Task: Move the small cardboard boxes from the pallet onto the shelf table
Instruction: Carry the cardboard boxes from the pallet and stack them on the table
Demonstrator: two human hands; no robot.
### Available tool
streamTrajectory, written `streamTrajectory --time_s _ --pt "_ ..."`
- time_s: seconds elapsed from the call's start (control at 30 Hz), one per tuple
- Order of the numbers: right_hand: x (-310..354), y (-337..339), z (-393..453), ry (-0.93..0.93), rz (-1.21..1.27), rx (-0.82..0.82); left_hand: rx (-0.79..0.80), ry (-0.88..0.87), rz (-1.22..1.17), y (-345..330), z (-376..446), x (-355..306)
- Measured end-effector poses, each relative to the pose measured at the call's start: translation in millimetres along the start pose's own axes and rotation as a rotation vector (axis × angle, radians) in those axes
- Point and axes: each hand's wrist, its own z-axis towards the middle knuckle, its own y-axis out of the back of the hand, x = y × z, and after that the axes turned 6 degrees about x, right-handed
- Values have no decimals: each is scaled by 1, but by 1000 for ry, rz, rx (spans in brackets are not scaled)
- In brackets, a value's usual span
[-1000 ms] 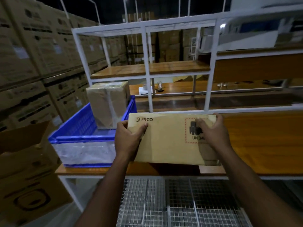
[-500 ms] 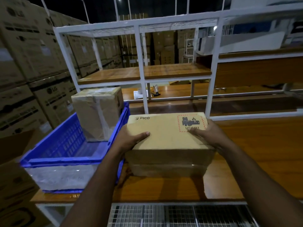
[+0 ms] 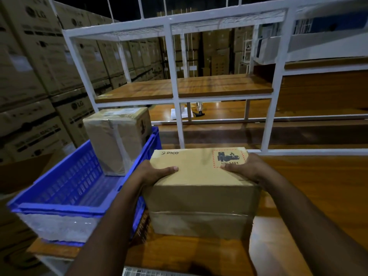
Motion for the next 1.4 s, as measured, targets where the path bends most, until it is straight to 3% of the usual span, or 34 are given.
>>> streamTrajectory --time_s 0.33,0.7,0.87,0.97,1.27,1.4 --pt "16 8 20 -4 -344 -113 19 120 126 14 22 -20" --pt "23 0 30 -25 -381 -142 -23 93 158 5 37 -10" --pt "20 -8 30 -50 -513 -273 -66 56 255 2 35 -9" --pt "17 -9 24 -26 -496 -270 -76 32 242 3 30 -8" --pt "20 -8 -12 188 -410 -553 -313 -213 131 2 -6 -1" --pt "25 -14 -24 212 -361 -664 -430 -215 40 0 -11 0"
